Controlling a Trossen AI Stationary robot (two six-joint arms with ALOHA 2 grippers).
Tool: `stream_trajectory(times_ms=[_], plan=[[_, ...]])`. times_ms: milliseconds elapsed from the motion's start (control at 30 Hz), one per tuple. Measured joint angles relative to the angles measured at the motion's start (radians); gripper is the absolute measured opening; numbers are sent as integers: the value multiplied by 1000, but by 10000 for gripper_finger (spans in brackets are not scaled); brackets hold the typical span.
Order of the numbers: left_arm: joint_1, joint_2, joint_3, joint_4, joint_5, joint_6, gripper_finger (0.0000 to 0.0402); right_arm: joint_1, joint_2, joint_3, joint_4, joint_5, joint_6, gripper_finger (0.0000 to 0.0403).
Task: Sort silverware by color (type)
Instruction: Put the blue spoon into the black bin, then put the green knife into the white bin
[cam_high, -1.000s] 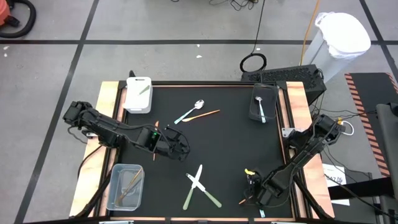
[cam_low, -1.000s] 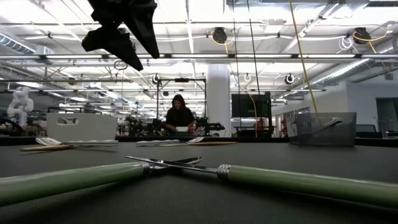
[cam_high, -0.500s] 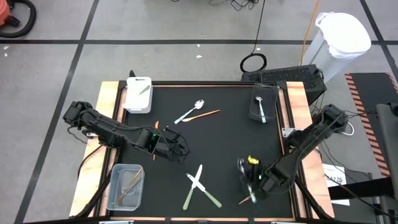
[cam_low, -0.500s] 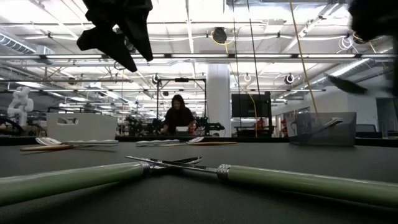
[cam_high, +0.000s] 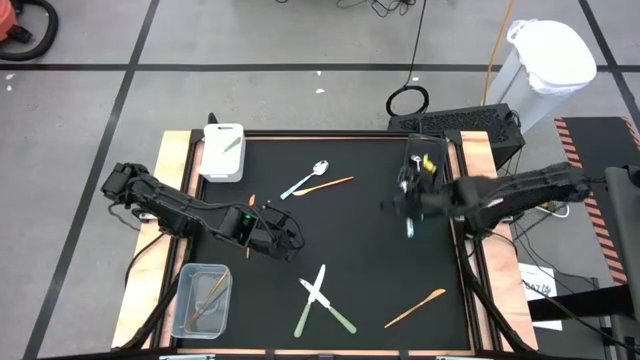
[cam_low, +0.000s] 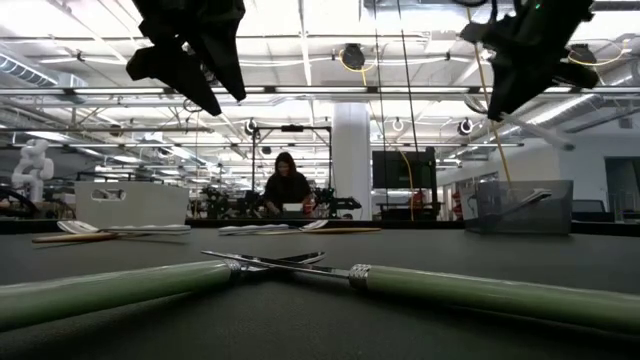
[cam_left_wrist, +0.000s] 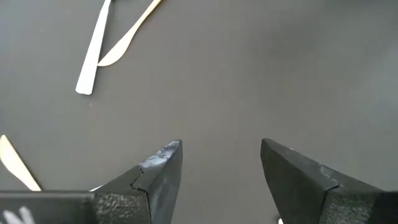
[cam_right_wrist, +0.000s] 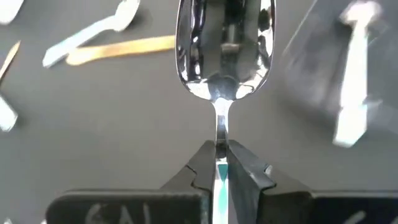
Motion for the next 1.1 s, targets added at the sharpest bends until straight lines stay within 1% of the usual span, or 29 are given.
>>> stream_trajectory(times_ms=[167,333,467,600,700,767,833,900,1100], plan=[[-1,0,0,-50,13,-2,218,-264,-33,0,1,-21,-204,23],[5,0,0,-58,20,-3,218,-517,21,0,60,-131,-433,23],[5,0,0,-62,36,-10,218,-665,68,0,84,-204,-556,24],[-12,0,0,-62,58,-16,218,-784,121,1,79,-314,-629,24],[-24,0,0,-63,59,-45,218,-854,167,1,79,-437,-666,24],[-29,0,0,-65,58,-62,218,-876,190,1,79,-480,-670,26],[-30,0,0,-66,57,-63,218,-889,202,1,80,-479,-678,34],[-30,0,0,-66,56,-63,218,-900,209,1,81,-458,-689,51],[-30,0,0,-64,55,-64,218,-941,210,1,84,-456,-755,127]])
